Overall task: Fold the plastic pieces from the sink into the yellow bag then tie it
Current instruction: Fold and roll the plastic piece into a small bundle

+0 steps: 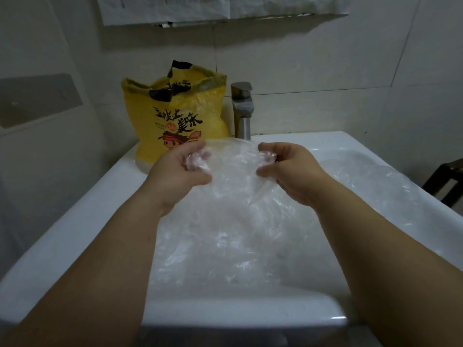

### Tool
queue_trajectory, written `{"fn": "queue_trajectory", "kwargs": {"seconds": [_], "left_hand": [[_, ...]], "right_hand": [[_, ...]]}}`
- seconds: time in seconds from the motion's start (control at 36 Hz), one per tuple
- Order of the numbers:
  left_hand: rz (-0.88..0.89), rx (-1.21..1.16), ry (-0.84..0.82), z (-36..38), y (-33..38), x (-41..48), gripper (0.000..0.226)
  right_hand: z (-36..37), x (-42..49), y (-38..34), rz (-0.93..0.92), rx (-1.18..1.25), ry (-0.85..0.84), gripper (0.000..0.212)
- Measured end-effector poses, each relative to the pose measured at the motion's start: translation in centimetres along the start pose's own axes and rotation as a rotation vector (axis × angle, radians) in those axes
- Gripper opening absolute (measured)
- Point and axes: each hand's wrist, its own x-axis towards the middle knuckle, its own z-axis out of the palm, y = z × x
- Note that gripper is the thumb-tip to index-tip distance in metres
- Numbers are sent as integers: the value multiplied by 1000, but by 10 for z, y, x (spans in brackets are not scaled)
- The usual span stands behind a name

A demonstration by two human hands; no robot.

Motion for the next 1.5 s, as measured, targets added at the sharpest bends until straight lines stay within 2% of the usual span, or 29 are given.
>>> {"fn": "queue_trajectory", "kwargs": {"seconds": [0.11, 0.25, 0.39, 0.44, 0.5, 0.58, 0.67, 0.72, 0.78, 0.86, 1.06, 1.11, 1.22, 1.33, 1.39, 1.44, 1.5], "left_hand": [[17, 79, 67, -3, -4, 0, 67], [7, -73, 120, -9, 1, 3, 47], [-189, -427, 23, -15, 11, 5, 41], [-276, -474, -73, -15, 12, 4, 28], [-350, -428, -124, -11, 8, 3, 43], [-245, -344, 5, -6, 1, 5, 34], [-194, -466, 159, -12, 0, 9, 21], [-175, -518, 155, -14, 2, 10, 16], [-149, -528, 107, -12, 6, 8, 22], [-117, -428, 91, -12, 6, 8, 24], [42, 62, 200, -11, -7, 7, 24], [65, 162, 209, -10, -7, 4, 17], [28, 74, 192, -9, -3, 3, 15], [-99, -286, 94, -12, 2, 7, 4], [-108, -478, 51, -11, 5, 8, 16], [-98, -532, 33, -9, 10, 5, 17], [-91, -504, 63, -6, 9, 5, 13]], "right_hand": [[-3, 1, 0, -51, -103, 67, 55], [-6, 4, 0, -46, -88, 139, 54], [-8, 5, 1, -28, -40, 137, 58], [-7, 4, 0, -38, -4, 115, 59], [-6, 2, -1, -44, 23, 92, 60], [-6, 0, -2, -40, 57, 60, 61], [-6, -2, -4, -32, 100, 24, 57], [-6, -2, -4, -19, 126, -5, 51], [-6, -2, -3, -2, 139, -20, 47], [-8, 0, -2, 17, 95, -13, 47], [-7, 3, 4, -20, -195, 36, 50], [-7, 4, 4, -28, -265, 48, 46], [-8, 7, 5, -13, -321, 77, 34], [-7, 8, 3, 7, -168, 73, 10], [-5, 8, 0, 25, 27, 66, 9], [-3, 6, -4, 25, 228, 51, 15], [-3, 5, -6, -25, 324, 51, 15]]}}
